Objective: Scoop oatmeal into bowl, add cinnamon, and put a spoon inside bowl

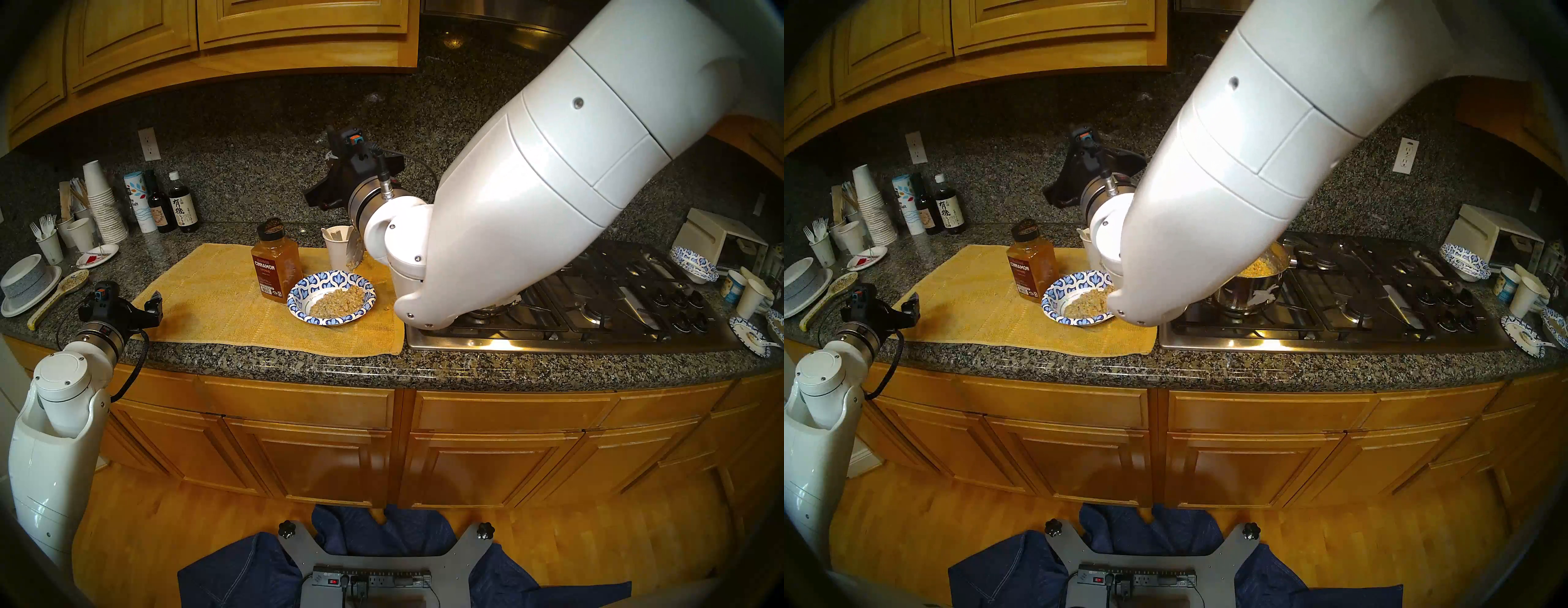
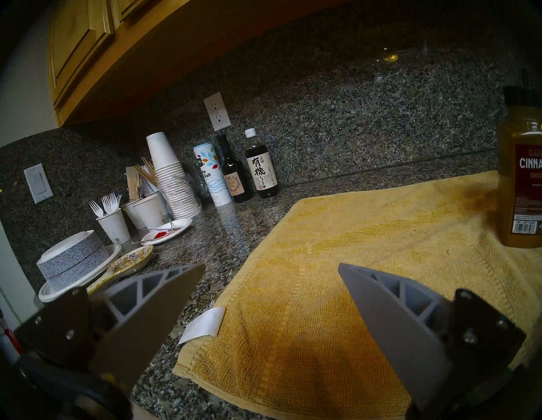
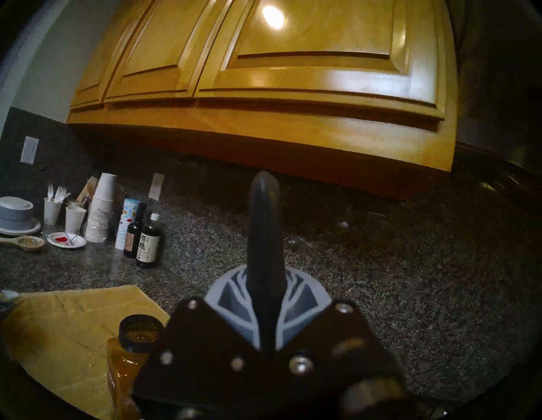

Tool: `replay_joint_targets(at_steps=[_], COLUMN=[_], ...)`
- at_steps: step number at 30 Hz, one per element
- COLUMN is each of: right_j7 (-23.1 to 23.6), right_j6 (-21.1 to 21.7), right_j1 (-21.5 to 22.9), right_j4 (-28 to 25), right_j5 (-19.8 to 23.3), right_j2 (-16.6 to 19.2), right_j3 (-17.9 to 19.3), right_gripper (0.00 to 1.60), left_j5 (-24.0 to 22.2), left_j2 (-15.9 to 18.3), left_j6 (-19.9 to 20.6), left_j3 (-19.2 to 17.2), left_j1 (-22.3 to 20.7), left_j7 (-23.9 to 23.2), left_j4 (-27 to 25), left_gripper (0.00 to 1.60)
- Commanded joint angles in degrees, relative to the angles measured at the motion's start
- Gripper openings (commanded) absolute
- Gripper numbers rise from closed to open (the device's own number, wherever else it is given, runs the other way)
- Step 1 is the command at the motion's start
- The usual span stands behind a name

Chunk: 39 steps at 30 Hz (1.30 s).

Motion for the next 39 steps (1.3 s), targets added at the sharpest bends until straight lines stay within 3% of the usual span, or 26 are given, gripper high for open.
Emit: replay_joint_targets(at_steps=[1,14,15,21,22,31,39], right_j7=[-6.2,-6.6,-4.9,-7.1,-5.4,-6.4,-5.9], right_j6=[-0.1,-0.1,-0.1,-0.1,-0.1,-0.1,-0.1], right_j1=[1.6,-1.5,-1.5,-1.9,-2.0,-3.4,-3.6], right_j4=[-0.7,-4.1,-4.0,-3.1,-2.8,-2.4,-0.1], right_j5=[-0.5,-2.9,-2.5,-5.0,-4.8,-8.1,-8.5], right_j2=[3.6,1.3,1.3,-0.5,-0.8,-4.7,-5.0], right_j3=[2.0,4.2,3.9,3.0,2.4,0.1,-1.9], right_gripper=[0.0,0.0,0.0,0.0,0.0,0.0,0.0], left_j5=[0.1,0.1,0.1,0.1,0.1,0.1,0.1], left_j2=[0.7,0.7,0.7,0.7,0.7,0.7,0.7], left_j6=[-0.6,-0.7,-0.7,-0.6,-0.6,-0.6,-0.6], left_j3=[-1.0,-1.0,-1.0,-1.0,-1.0,-1.0,-1.0], left_j1=[-1.0,-1.0,-1.0,-1.0,-1.0,-1.0,-1.0], left_j7=[0.1,0.1,0.1,0.1,0.1,0.1,0.1], left_j4=[-1.3,-1.3,-1.3,-1.3,-1.3,-1.3,-1.3], left_gripper=[1.6,1.6,1.6,1.6,1.6,1.6,1.6])
